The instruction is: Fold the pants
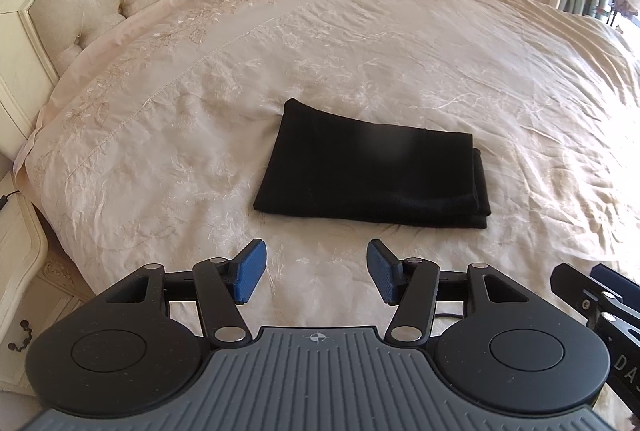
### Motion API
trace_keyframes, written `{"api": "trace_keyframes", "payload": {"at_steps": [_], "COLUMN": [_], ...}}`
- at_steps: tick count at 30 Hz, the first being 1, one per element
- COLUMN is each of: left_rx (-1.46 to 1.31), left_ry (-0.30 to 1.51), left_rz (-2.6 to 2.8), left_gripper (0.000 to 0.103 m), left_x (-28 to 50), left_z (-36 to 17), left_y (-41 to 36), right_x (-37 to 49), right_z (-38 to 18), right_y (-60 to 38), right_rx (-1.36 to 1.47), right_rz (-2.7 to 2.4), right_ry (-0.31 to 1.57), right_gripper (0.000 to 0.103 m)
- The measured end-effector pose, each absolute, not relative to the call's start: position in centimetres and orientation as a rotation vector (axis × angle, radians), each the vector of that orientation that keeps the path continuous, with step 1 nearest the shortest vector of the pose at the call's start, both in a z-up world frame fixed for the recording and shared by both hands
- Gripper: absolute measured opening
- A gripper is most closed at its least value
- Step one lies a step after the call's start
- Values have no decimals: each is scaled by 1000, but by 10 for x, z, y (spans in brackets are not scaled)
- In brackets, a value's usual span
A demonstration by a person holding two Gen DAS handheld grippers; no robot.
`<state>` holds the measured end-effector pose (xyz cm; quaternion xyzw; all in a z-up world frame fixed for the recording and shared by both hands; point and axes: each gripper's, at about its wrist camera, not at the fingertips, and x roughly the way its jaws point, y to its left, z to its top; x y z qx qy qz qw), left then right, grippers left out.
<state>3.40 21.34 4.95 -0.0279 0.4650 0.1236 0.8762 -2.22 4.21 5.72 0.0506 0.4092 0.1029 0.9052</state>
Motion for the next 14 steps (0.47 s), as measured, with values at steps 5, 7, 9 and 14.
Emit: {"api": "trace_keyframes", "payload": {"at_steps": [5, 7, 9, 14], "left_rx": [-59, -58, -58, -47], "left_ry": [981, 987, 988, 994], "left_rz": [262, 269, 276, 282], "left_gripper": [54, 54, 54, 54], "left_x": [35, 36, 35, 35], "left_z": [48, 47, 46, 44], "left_y": [210, 209, 208, 205], "right_x": [-21, -21, -20, -18], "right_z": [56, 55, 55, 52], "right_y": [40, 39, 38, 37], "right_rx": [115, 119, 123, 128], "right_rz": [220, 223, 227, 238], "right_ry": [849, 851, 854, 866], "right_gripper": [45, 45, 45, 45]}}
